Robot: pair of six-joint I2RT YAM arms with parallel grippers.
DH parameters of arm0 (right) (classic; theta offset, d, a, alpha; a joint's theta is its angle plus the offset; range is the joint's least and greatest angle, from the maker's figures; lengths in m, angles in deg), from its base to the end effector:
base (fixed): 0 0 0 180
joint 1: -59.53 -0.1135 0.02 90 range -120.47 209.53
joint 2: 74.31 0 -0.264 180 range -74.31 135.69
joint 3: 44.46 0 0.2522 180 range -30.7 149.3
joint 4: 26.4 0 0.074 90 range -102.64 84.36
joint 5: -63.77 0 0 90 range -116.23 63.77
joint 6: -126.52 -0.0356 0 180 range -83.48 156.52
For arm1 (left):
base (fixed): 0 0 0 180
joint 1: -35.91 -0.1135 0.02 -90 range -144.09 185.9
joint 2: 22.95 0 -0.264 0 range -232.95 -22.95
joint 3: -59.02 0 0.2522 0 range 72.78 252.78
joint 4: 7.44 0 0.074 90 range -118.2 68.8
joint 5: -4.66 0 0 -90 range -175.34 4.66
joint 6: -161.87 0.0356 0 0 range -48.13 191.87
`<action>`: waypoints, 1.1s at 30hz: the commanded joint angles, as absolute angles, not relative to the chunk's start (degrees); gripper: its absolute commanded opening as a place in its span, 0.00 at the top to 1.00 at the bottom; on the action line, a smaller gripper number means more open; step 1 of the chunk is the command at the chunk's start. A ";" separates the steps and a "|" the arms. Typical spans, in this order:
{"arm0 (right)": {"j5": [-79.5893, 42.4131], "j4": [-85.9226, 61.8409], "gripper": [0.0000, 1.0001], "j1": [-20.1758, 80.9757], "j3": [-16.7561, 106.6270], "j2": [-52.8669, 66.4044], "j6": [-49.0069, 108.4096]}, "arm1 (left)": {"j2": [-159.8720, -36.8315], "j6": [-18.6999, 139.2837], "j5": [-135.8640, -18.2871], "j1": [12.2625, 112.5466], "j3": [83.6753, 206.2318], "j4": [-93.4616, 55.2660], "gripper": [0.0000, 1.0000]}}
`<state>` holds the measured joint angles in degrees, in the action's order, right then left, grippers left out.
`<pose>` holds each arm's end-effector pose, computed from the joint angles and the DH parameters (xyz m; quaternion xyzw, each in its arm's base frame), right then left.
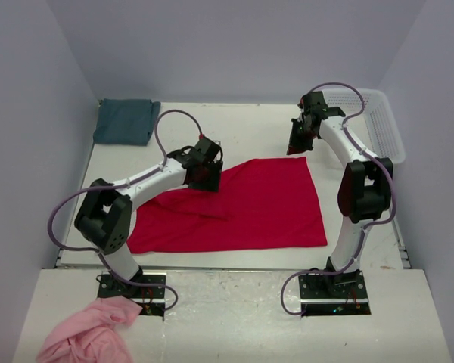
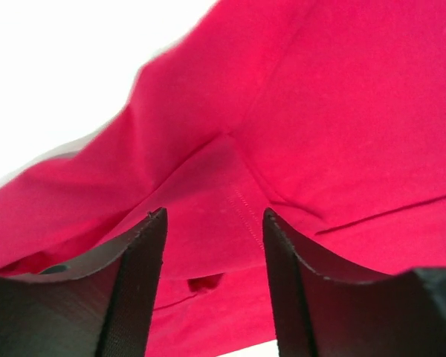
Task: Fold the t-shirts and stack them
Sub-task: Grap the side of the flattened tshirt furthest away from the robot with both arms
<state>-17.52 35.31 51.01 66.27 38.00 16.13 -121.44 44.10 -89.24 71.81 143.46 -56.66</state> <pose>0.4160 0.0678 0.2532 0.0829 0.9668 0.1290 0.2046 0.2873 -0.2050 0.2156 0.0611 0.9705 -0.0937 0.2137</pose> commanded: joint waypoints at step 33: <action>-23.77 42.12 0.87 51.62 71.51 41.70 13.66 | -140.37 44.01 -68.90 78.97 151.11 -43.70 1.00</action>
<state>-22.81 39.13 50.90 68.41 40.47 13.38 -143.76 44.95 -67.58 78.69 155.72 -41.26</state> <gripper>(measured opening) 0.101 0.002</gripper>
